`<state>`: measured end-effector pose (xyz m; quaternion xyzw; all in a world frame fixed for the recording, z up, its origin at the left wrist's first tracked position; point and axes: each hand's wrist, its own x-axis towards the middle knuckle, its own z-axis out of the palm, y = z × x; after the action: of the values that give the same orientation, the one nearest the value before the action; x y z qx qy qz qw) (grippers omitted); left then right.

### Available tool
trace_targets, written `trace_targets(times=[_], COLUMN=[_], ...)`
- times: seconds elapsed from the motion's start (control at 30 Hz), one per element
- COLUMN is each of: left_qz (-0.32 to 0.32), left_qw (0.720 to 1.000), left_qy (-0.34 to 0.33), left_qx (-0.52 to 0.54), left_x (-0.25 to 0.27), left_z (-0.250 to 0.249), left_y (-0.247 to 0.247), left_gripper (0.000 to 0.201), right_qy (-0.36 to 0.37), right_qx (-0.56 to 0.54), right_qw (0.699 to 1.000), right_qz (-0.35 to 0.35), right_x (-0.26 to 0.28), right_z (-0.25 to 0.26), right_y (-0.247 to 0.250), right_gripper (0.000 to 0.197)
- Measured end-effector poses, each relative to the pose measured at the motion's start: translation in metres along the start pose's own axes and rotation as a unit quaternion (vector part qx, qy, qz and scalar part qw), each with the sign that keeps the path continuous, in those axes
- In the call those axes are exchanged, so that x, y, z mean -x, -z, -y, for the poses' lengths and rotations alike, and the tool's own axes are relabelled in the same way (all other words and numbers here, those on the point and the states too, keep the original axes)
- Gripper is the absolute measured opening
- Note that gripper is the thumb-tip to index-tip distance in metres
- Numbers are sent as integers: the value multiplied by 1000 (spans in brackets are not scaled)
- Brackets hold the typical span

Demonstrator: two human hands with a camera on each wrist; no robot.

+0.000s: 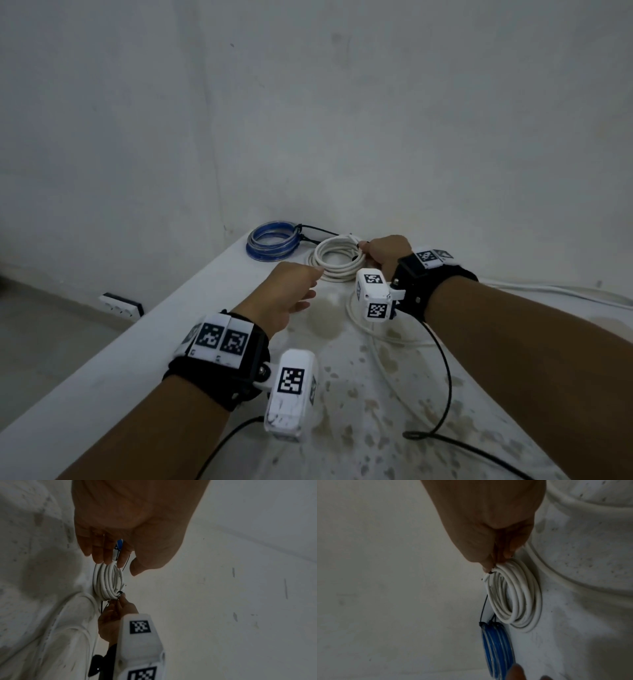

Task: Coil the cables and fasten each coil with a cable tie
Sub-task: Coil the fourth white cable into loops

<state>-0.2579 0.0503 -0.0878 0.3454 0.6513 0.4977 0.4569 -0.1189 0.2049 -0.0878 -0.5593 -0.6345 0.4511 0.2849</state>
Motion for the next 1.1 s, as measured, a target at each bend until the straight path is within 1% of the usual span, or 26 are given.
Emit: trace_targets(times=[0.03, 0.07, 0.1, 0.13, 0.17, 0.2, 0.23, 0.27, 0.3, 0.33, 0.37, 0.43, 0.53, 0.6, 0.67, 0.7, 0.73, 0.8, 0.83, 0.87, 0.97, 1.03, 1.1], left_qz=[1, 3, 4, 5, 5, 5, 5, 7, 11, 18, 27, 56, 103, 128, 131, 120, 99, 48, 34, 28, 22, 2, -19], left_qw=[1000, 1000, 1000, 1000, 1000, 1000, 1000, 1000, 999, 999, 998, 995, 984, 972, 959, 950, 935, 888, 865, 852, 841, 842, 849], left_qy=[1, 2, 2, 2, 2, -1, -6, -12, -20, -28, -38, -60, -95, -118, -143, -158, -175, -191, -184, -167, -124, -118, -111], left_qx=[-2, -5, -8, -11, -14, -18, -21, -23, -27, -34, -43, -65, -113, -156, -207, -241, -291, -416, -465, -495, -526, -527, -516], left_x=[1, 1, 2, 3, 4, 6, 8, 11, 15, 20, 26, 41, 66, 82, 96, 101, 104, 103, 102, 101, 96, 92, 90], left_z=[0, 0, 0, 0, 0, 0, -1, -2, -4, -6, -8, -12, -17, -18, -15, -11, -7, 5, 12, 19, 37, 43, 46], left_y=[-2, -3, -5, -5, -6, -7, -9, -12, -16, -21, -28, -43, -67, -84, -100, -107, -111, -116, -116, -116, -117, -118, -121], left_gripper=[28, 27, 27, 26, 26, 25, 24, 24, 25, 25, 24, 21, 20, 20, 19, 18, 18, 29, 35, 40, 54, 60, 62], right_qy=[-8, -26, -9, -1, -2, 19, 12, 26, 38, 27, 22, -5, 0, -6, -15, -19, -26, -47, -55, -62, -72, -83, -83], right_qx=[23, -2, 61, 133, 144, 130, 118, 85, 21, -74, -136, -164, -62, -11, 43, 70, 97, 157, 195, 241, 376, 392, 367], right_qw=[1000, 999, 997, 988, 985, 985, 986, 989, 992, 993, 985, 974, 988, 990, 991, 991, 991, 984, 977, 966, 920, 910, 921], right_qz=[-12, -21, -52, -80, -99, -114, -117, -121, -117, -92, -108, -154, -141, -141, -123, -108, -91, -71, -67, -66, -87, -103, -97], right_x=[1, 2, 2, 5, 9, 12, 18, 23, 35, 50, 61, 88, 133, 160, 186, 198, 210, 230, 236, 241, 253, 257, 257], right_z=[-2, -2, -9, -10, -11, -12, -13, -15, -15, -13, -15, -20, -37, -52, -67, -76, -84, -100, -108, -116, -133, -145, -156], right_y=[0, 2, 0, 2, 6, 16, 20, 25, 33, 43, 54, 83, 128, 156, 175, 181, 185, 191, 193, 195, 199, 202, 201], right_gripper=[39, 38, 35, 30, 25, 25, 27, 30, 29, 24, 17, 15, 13, 11, 15, 17, 19, 22, 24, 25, 29, 37, 41])
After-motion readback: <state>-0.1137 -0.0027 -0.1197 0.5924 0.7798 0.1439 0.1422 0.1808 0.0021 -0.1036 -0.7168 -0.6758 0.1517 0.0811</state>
